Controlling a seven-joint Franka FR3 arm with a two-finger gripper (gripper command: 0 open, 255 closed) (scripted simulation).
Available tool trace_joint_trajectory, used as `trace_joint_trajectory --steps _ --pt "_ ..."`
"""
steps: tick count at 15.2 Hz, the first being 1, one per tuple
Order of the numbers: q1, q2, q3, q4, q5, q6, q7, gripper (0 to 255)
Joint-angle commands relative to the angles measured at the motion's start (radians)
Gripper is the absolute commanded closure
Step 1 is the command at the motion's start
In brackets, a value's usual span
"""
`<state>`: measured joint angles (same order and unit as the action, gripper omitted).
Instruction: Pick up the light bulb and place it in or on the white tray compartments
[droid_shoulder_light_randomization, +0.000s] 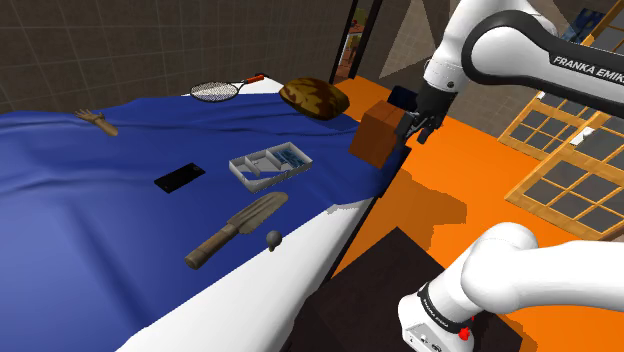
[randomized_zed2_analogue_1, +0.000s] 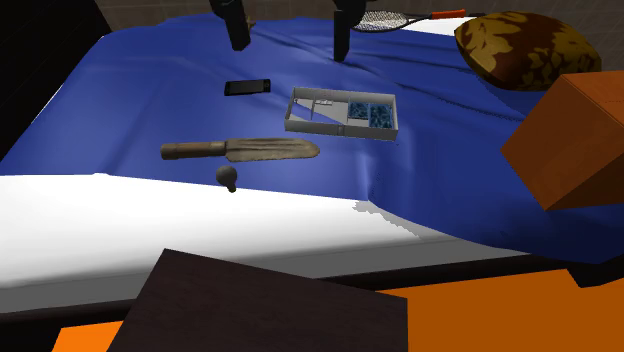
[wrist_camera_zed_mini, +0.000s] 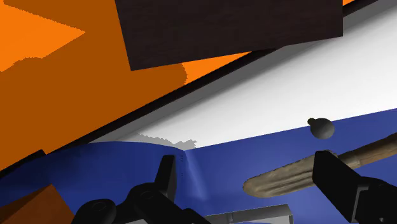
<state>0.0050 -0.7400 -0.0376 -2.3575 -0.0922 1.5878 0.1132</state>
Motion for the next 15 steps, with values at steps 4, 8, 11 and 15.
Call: trace_joint_trajectory --steps 4,8,11,15 --pt "0.012 -0.01 0.021 -0.099 0.025 0.107 0.041 0" --pt "0.031 0.001 0.053 -0.214 0.059 0.26 0.095 0" --pt "0.047 0.032 0.08 -0.287 0.085 0.383 0.135 0" --pt "0.071 0.105 0.119 -0.361 0.118 0.559 0.188 0"
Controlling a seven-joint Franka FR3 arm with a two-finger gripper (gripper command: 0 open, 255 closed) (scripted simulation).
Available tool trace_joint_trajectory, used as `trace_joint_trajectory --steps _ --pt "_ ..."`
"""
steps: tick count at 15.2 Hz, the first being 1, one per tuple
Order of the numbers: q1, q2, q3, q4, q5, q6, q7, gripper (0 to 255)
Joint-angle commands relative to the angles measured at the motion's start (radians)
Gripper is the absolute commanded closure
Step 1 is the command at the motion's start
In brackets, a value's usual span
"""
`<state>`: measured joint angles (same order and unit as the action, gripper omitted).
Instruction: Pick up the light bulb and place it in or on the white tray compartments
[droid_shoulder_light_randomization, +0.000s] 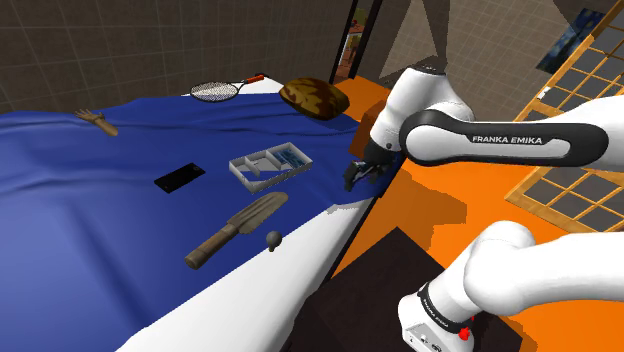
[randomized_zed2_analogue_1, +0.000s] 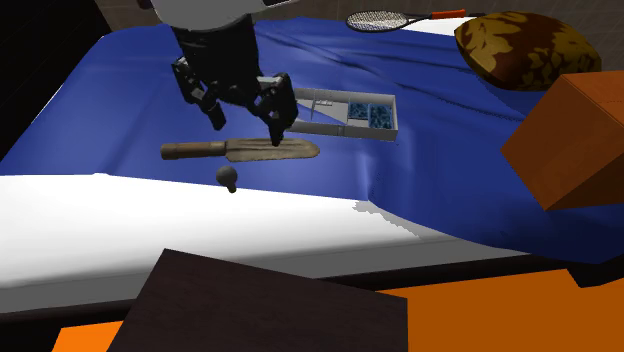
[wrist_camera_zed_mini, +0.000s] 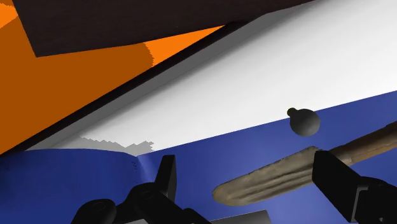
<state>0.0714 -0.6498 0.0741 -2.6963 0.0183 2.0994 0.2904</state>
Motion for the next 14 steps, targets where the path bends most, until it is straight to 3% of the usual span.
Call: trace_joint_trajectory --steps 1,9,14 --pt "0.01 0.039 0.018 -0.037 0.015 0.094 0.025 0" --pt "0.04 0.319 0.113 -0.083 0.047 0.48 0.146 0" --pt "0.016 0.549 0.185 -0.045 -0.031 0.708 0.28 0"
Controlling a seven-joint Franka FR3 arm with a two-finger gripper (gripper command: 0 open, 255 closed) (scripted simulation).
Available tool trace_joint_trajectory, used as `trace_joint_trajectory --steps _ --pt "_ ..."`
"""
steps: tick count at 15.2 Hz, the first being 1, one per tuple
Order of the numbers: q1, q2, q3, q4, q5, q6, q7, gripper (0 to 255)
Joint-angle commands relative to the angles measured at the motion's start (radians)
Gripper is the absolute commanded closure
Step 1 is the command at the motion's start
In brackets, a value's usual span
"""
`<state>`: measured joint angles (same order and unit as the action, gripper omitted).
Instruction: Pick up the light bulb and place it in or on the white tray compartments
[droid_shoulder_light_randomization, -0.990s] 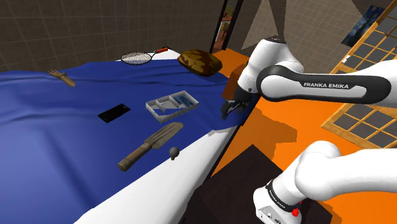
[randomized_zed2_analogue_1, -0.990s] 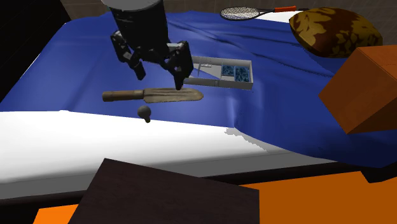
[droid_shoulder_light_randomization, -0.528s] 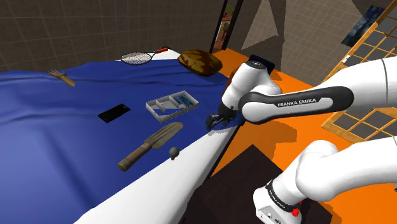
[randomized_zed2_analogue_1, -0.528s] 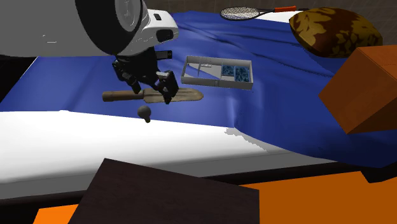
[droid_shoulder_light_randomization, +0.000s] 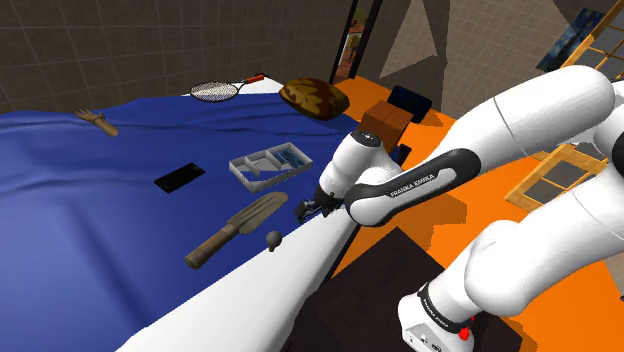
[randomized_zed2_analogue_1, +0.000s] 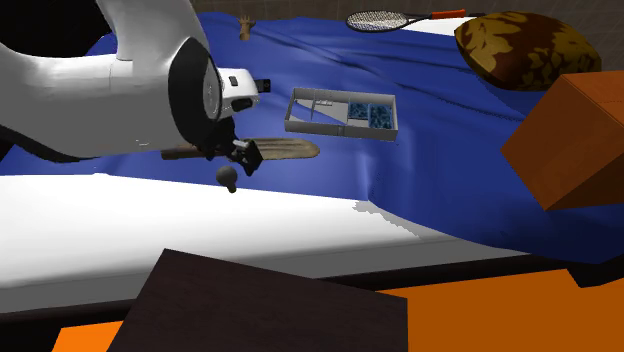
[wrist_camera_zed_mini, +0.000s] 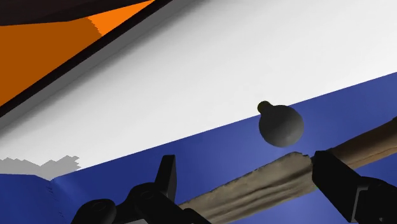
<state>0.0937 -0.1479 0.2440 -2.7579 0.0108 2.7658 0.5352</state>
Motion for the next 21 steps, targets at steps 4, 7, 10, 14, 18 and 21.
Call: trace_joint_trajectory --steps 4,7,10,14,18,21 --pt "-0.017 0.244 0.019 0.088 -0.283 0.185 0.285 0" --pt "0.096 0.386 -0.105 0.171 -0.505 0.261 0.502 0" --pt "0.223 0.491 -0.222 0.243 -0.588 0.319 0.612 0" --pt "0.277 0.562 -0.283 0.278 -0.614 0.361 0.641 0" --pt "0.316 0.626 -0.325 0.312 -0.624 0.396 0.659 0" --pt "0.316 0.626 -0.325 0.312 -0.624 0.397 0.659 0"
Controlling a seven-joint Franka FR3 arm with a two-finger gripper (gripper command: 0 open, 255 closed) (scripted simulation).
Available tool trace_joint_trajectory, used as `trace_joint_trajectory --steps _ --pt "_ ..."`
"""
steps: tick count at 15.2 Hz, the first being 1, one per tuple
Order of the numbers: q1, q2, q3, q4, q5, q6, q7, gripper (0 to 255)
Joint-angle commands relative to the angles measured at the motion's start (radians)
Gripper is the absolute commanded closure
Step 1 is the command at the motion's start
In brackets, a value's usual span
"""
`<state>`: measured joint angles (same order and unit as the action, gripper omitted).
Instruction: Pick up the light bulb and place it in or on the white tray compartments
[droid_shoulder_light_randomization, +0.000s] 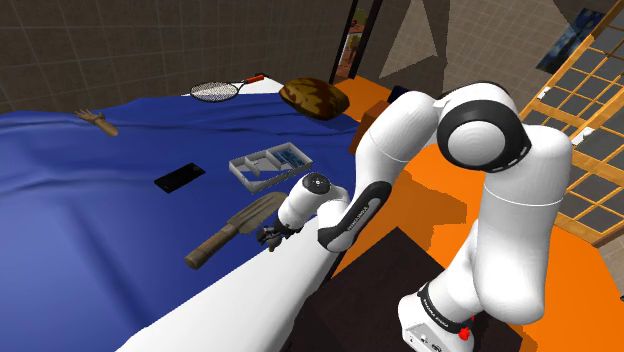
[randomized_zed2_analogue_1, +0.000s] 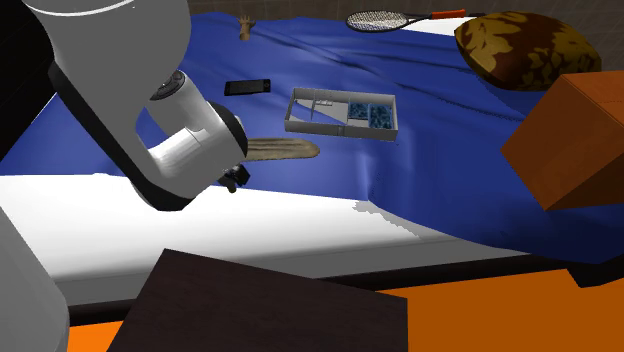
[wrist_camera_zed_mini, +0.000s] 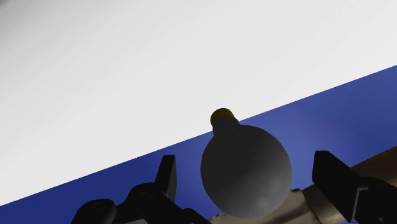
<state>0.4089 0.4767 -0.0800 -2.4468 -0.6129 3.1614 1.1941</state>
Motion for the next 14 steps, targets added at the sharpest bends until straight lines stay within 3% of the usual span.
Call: trace_joint_trajectory --steps 1,4,5,14 --pt "0.001 0.001 -0.001 0.001 0.0 0.001 0.0 0" --pt "0.001 0.001 -0.001 0.001 0.0 0.001 0.0 0" --pt "0.001 0.001 -0.001 0.001 0.0 0.001 0.0 255" --pt "0.001 0.001 -0.001 0.001 0.0 0.001 0.0 255"
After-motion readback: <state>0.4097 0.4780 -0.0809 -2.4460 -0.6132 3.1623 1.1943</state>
